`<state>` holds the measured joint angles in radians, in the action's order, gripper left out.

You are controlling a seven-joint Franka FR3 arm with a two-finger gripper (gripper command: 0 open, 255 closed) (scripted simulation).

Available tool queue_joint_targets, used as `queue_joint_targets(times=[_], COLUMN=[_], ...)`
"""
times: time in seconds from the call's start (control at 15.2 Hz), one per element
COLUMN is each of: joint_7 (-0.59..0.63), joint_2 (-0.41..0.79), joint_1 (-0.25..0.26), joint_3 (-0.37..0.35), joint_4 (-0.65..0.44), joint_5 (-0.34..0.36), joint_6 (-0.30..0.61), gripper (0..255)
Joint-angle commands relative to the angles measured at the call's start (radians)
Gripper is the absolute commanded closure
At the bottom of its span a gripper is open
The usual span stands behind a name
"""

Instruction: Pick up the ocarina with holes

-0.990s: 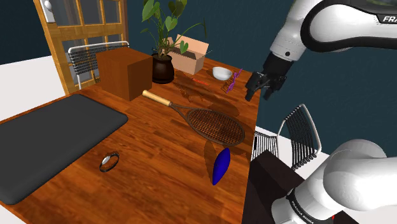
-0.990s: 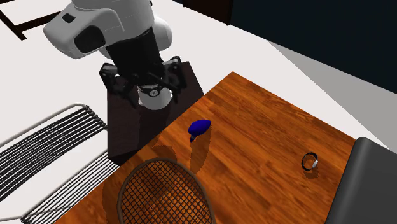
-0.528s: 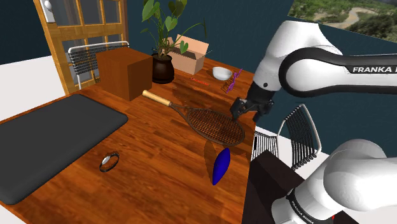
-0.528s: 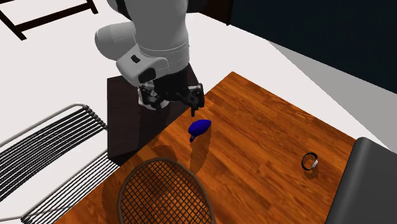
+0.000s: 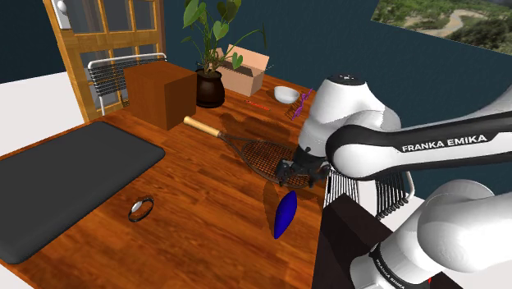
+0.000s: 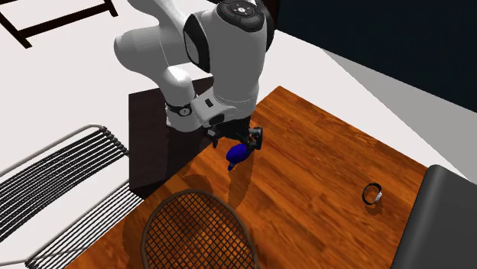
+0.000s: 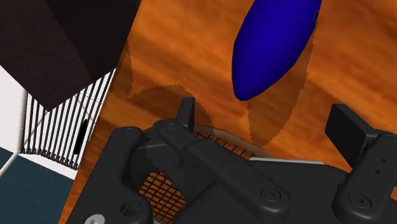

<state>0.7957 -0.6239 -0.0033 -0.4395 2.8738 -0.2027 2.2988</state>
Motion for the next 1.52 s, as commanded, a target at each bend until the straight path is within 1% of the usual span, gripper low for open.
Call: queue_joint_targets(times=[0.0, 0.46, 0.59, 0.66, 1.25, 1.45], joint_7=[0.073, 0.1, 0.103, 0.103, 0.103, 0.089], joint_2=[0.057, 0.17, 0.18, 0.179, 0.18, 0.128], joint_1=[-0.01, -0.038, -0.041, -0.041, -0.041, -0.026], joint_3=[-0.053, -0.096, -0.1, -0.1, -0.1, -0.08], joint_4=[0.012, 0.047, 0.049, 0.049, 0.049, 0.036], joint_5=[-0.007, 0.006, 0.008, 0.008, 0.008, -0.002], joint_6=[0.066, 0.212, 0.224, 0.224, 0.224, 0.16], gripper=[0, 0, 0, 255, 255, 255])
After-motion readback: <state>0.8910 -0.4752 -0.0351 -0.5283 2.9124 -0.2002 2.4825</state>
